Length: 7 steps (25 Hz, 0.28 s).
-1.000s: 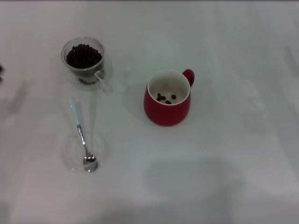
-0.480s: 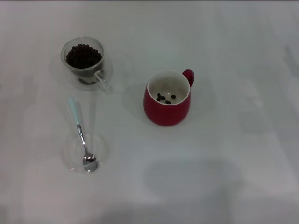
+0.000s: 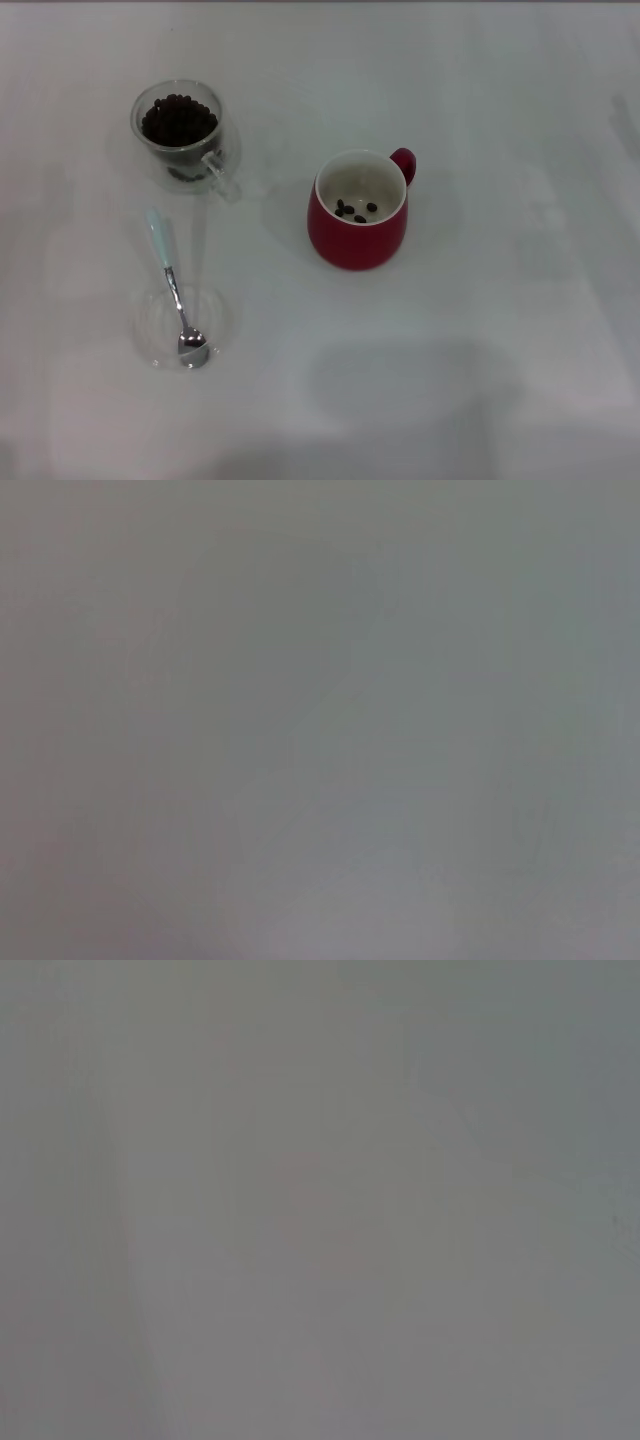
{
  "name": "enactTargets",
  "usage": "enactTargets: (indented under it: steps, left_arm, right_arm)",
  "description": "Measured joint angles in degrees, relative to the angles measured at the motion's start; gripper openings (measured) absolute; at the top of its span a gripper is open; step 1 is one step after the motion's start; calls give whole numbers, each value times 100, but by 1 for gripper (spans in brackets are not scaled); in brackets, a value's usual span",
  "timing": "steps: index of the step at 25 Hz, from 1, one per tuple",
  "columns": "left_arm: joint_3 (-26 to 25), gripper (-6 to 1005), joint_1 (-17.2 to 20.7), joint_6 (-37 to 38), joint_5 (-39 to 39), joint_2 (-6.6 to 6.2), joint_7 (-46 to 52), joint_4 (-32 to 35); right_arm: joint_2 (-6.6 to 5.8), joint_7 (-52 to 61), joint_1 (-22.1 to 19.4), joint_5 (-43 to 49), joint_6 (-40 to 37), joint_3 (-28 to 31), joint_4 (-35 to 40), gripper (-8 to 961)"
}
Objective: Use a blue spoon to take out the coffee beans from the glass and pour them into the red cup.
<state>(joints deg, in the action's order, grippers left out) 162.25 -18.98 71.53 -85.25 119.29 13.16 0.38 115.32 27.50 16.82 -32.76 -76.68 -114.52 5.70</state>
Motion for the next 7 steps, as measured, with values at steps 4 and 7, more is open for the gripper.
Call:
enactTargets:
  steps: [4,7]
  left_arm:
    - [0,900,-57,-50,-94,-5,9,5]
    - [-1,900,-131,-51,-170,-11,2,6]
  right_arm:
    - [0,-65,45,-165,384,5,115,876]
    - [0,-220,96,-284,554,7,179,876]
